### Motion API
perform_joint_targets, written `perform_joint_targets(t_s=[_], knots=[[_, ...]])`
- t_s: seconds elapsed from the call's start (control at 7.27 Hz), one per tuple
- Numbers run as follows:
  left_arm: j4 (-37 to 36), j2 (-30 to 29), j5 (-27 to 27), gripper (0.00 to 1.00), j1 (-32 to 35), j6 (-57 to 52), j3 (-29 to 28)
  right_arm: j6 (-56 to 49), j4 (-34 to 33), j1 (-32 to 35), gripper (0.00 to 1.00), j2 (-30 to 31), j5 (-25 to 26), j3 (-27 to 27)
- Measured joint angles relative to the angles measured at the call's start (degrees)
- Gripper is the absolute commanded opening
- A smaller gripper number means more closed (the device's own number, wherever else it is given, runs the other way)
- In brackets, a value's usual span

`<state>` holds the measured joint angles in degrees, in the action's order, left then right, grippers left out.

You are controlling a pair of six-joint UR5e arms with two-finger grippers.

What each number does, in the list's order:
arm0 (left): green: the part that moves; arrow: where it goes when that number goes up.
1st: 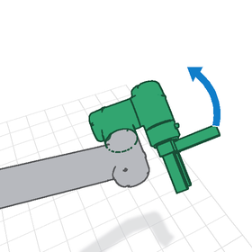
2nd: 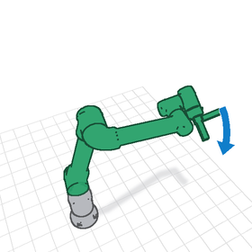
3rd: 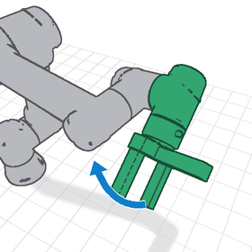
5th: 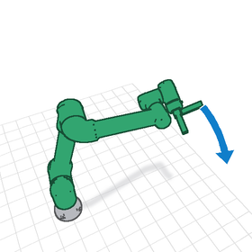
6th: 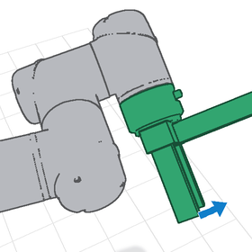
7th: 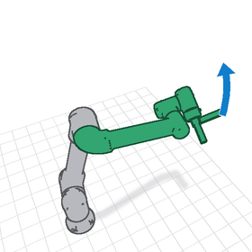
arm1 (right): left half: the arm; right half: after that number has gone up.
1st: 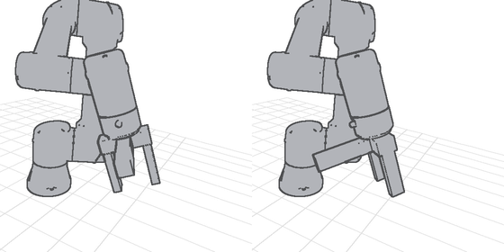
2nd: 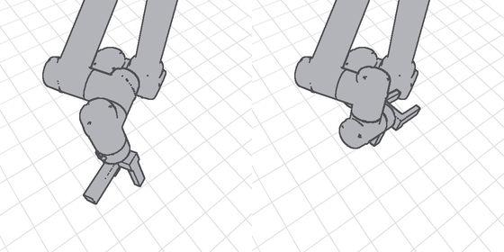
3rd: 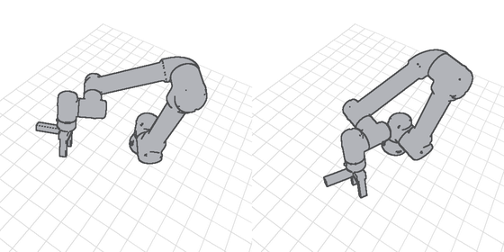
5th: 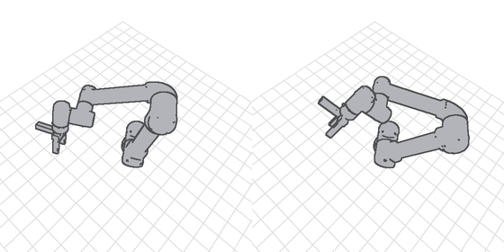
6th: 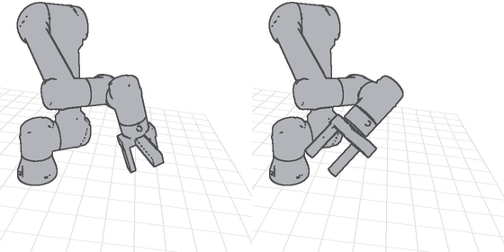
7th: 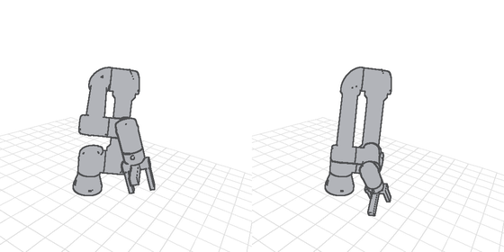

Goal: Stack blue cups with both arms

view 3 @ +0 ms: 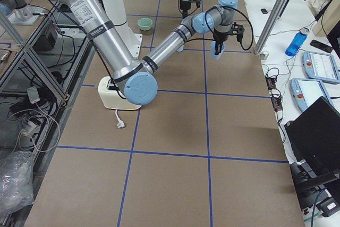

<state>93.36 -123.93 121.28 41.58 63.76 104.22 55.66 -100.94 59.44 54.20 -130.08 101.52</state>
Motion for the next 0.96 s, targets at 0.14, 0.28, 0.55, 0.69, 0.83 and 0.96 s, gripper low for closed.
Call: perform_joint_targets(t_s=[0.14,0.28,0.55,0.69,0.83,0.96], knots=[[0.04,3.79,2.81,0.98,4.78,-6.51,1.32,5.48,0.08,-3.50,0.00,-1.62,2.14,1.31],[0.20,7.46,5.23,0.98,9.46,-13.54,1.84,10.49,0.10,-7.01,0.00,-3.53,4.80,1.98],[0.49,14.78,10.07,0.98,19.30,-28.23,1.86,17.79,0.05,-13.48,0.00,-6.94,9.91,2.20],[0.65,18.09,11.12,0.98,23.08,-34.01,1.55,19.69,0.05,-16.28,0.00,-7.90,12.35,2.03],[0.78,20.48,11.56,0.98,25.70,-37.90,1.25,20.66,0.04,-18.75,0.00,-8.34,14.62,1.87],[0.85,22.25,11.83,0.98,27.59,-40.88,1.02,21.13,0.06,-20.93,0.00,-8.43,16.50,1.74]])
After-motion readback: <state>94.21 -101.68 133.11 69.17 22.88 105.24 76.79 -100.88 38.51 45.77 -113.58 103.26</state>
